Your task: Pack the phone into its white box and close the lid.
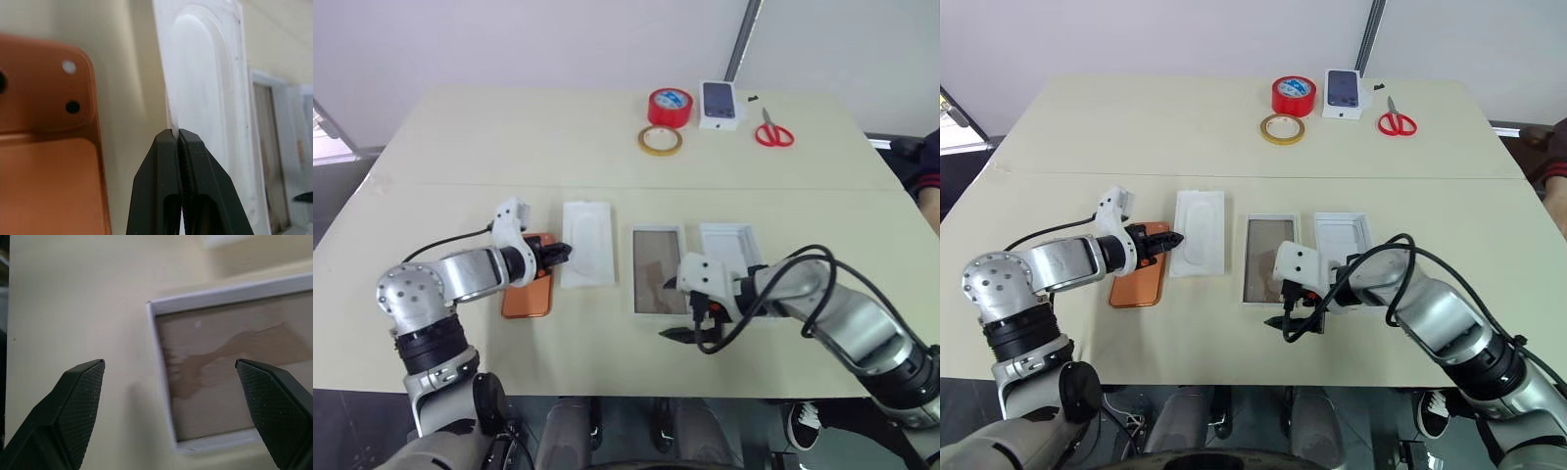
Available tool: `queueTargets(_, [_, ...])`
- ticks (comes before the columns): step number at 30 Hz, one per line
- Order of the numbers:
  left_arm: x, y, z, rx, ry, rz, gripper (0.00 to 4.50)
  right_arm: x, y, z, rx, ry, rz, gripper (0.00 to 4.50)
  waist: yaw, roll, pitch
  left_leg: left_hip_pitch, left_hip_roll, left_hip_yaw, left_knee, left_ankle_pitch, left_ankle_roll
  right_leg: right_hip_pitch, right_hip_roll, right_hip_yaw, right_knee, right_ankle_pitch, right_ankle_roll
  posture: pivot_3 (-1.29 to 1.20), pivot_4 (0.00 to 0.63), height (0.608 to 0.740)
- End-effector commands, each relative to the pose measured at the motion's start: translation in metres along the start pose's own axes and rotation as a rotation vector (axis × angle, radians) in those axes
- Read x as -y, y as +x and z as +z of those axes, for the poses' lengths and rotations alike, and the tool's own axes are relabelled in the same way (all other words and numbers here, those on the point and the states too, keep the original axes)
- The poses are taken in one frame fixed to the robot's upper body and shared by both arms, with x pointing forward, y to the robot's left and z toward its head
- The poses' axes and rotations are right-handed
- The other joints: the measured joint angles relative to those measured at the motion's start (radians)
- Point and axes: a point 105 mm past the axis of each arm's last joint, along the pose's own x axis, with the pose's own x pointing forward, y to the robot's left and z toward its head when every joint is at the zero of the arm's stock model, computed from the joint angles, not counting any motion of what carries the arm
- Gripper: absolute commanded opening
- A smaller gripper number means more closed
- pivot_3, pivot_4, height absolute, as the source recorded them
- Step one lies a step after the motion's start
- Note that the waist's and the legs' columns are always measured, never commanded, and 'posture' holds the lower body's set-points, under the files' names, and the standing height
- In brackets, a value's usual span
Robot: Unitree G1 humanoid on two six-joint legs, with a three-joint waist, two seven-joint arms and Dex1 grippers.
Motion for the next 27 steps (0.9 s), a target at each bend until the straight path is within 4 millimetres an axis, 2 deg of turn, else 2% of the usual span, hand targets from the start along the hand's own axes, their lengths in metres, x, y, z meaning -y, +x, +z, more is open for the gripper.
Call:
queueTargets(1, [0.005,-0.009,0.010,0.041,0.023,-0.023,0.00,0.003,0.005,0.003,-0.019,-0.027,-0.019,3.12,0.001,0.000,0.000,0.000,0.000,0.000,0.000,0.000,0.000,0.000,0.000,0.000,0.000,0.000,0.000,0.00,0.150,0.740])
queueTargets(7, [0.003,-0.018,0.021,0.090,0.005,-0.023,0.00,0.007,0.013,0.015,-0.013,-0.112,-0.035,0.33,0.001,0.000,0.000,-0.001,-0.001,0.000,0.000,0.000,0.000,0.000,0.000,-0.001,0.000,0.000,0.000,0.00,0.150,0.740])
queueTargets(8, [0.003,-0.020,0.023,0.100,-0.001,-0.022,0.00,0.007,0.014,0.017,-0.005,-0.124,-0.035,0.16,0.000,0.000,0.000,-0.001,-0.001,0.000,0.000,0.000,0.000,0.000,0.000,-0.001,0.000,0.000,0.000,0.00,0.150,0.740])
queueTargets(15, [0.003,-0.030,0.045,0.169,-0.038,-0.021,0.00,0.018,0.034,0.044,0.077,-0.201,-0.046,0.16,-0.003,-0.001,0.000,0.000,0.000,0.000,0.000,0.000,0.000,0.000,0.000,-0.001,0.000,0.000,0.000,0.00,0.150,0.740])
queueTargets(21, [0.018,-0.025,0.044,0.137,-0.026,-0.065,0.00,0.020,0.046,0.054,0.114,-0.270,-0.025,0.16,0.001,-0.001,0.000,-0.001,-0.002,0.000,0.000,0.000,0.000,0.000,0.000,-0.001,-0.001,0.000,0.000,0.00,0.150,0.740])
queueTargets(24, [0.026,-0.021,0.037,0.110,-0.028,-0.079,0.00,0.019,0.039,0.060,0.159,-0.249,-0.001,0.90,-0.001,-0.001,0.000,-0.001,-0.003,0.000,0.000,-0.001,-0.002,0.001,-0.001,-0.001,-0.001,0.000,0.000,0.00,0.150,0.740])
queueTargets(27, [0.034,-0.014,0.028,0.072,-0.036,-0.096,0.00,0.026,0.023,0.064,0.200,-0.226,-0.049,2.40,-0.001,-0.001,0.000,-0.001,-0.002,0.000,0.000,-0.001,-0.002,0.000,-0.001,-0.001,-0.001,0.000,0.000,0.00,0.150,0.740])
